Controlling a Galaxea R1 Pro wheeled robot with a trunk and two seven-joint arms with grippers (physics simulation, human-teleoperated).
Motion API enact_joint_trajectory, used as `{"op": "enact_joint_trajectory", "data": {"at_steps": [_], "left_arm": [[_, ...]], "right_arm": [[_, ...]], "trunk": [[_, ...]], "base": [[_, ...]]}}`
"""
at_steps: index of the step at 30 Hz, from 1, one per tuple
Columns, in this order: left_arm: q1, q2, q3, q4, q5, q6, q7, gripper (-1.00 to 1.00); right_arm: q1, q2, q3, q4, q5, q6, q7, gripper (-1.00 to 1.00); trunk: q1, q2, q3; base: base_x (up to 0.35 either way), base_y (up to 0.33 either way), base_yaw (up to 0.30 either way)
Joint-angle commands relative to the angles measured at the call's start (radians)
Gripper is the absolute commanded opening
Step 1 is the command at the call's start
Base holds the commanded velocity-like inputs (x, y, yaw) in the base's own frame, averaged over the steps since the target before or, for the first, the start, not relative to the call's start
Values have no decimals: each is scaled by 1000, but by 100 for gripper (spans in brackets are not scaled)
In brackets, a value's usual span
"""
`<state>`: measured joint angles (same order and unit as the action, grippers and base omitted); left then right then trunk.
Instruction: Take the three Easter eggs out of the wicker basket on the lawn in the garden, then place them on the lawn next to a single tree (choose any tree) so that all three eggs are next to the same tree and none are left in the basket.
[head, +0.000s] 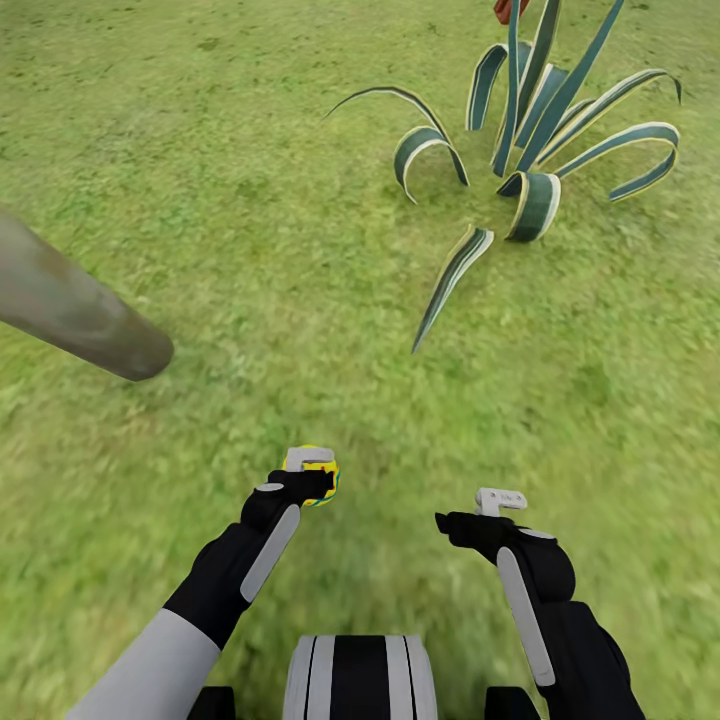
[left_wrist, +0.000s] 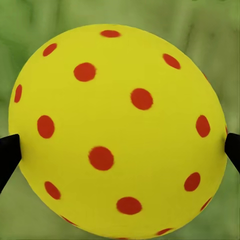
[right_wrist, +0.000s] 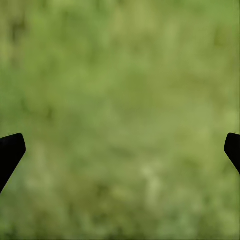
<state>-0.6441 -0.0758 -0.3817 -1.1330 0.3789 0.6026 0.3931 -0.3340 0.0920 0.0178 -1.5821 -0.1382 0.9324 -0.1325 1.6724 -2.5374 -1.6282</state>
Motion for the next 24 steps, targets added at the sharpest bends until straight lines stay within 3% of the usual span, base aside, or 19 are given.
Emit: {"op": "enact_joint_trajectory", "data": {"at_steps": [1,6,19,20,24], "left_arm": [[0,1,-2,6,14,2,10,-100],[0,1,-2,6,14,3,9,-100],[0,1,-2,4,14,1,12,-100],[0,1,-2,4,14,-1,13,100],[0,1,-1,5,14,-22,14,100]], "right_arm": [[0,0,1,-1,-11,3,-10,100],[0,0,1,-1,-11,3,-10,100],[0,0,1,-1,-11,3,-10,100],[0,0,1,-1,-11,3,-10,100],[0,0,1,-1,-11,3,-10,100]], "trunk": [[0,0,-1],[2,-1,-16],[2,-1,-16],[2,-1,-16],[2,-1,-16]], "base": [[0,0,0],[0,0,0],[0,0,0],[0,0,0],[0,0,0]]}}
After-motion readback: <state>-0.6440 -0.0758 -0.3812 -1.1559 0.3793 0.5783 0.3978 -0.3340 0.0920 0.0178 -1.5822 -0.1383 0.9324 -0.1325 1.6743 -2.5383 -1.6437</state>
